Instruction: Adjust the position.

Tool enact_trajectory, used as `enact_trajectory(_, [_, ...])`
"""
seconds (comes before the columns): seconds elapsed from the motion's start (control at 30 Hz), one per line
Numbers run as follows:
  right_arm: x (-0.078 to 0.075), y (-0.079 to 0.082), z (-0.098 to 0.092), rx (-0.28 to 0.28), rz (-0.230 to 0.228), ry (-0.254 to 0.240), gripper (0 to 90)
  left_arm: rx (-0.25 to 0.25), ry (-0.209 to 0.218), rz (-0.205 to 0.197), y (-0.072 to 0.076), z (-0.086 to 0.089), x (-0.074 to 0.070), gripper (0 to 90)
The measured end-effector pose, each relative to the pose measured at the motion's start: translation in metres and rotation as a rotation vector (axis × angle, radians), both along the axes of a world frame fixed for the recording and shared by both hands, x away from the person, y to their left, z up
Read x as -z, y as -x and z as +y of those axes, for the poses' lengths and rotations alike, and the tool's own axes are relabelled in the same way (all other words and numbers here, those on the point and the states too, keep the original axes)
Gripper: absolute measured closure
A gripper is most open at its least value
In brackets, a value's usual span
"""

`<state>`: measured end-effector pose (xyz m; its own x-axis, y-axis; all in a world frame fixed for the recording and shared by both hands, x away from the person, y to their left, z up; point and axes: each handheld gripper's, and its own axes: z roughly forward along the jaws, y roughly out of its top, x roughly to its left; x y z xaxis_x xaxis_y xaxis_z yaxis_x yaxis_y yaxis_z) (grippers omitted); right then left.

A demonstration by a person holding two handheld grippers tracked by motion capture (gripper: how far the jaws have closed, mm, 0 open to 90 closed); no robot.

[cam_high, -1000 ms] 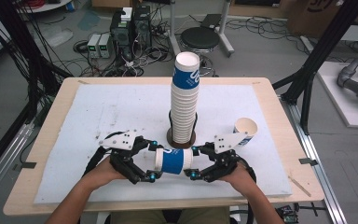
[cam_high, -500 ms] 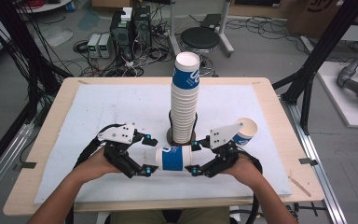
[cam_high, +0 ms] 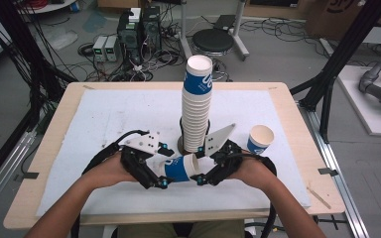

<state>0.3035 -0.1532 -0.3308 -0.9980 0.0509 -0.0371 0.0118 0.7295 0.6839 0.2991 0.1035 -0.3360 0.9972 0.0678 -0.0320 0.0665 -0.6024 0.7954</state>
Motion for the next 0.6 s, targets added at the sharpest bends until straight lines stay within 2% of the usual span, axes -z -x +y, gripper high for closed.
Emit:
enact_trajectory(0.1, [-0.003, 0.000, 0.007, -0.010, -0.007, 0.037, 33.3, -0.003, -0.040, 0.002, 0.000, -0.007, 0.003, 17.5])
enact_trajectory(0.13, [-0.004, 0.000, 0.009, -0.014, -0.011, 0.048, 33.2, 0.002, -0.066, 0.000, -0.001, -0.009, 0.003, 17.9])
enact_trajectory(0.27, [-0.006, 0.002, 0.017, -0.021, -0.017, 0.103, 33.1, 0.019, -0.113, 0.013, -0.001, -0.015, 0.008, 21.5])
enact_trajectory(0.43, [-0.006, 0.002, 0.025, -0.028, -0.022, 0.162, 32.9, 0.014, -0.151, 0.033, -0.002, -0.020, 0.013, 21.8])
enact_trajectory(0.6, [-0.007, 0.001, 0.031, -0.045, -0.025, 0.198, 32.6, 0.013, -0.166, 0.047, -0.002, -0.024, 0.017, 22.2])
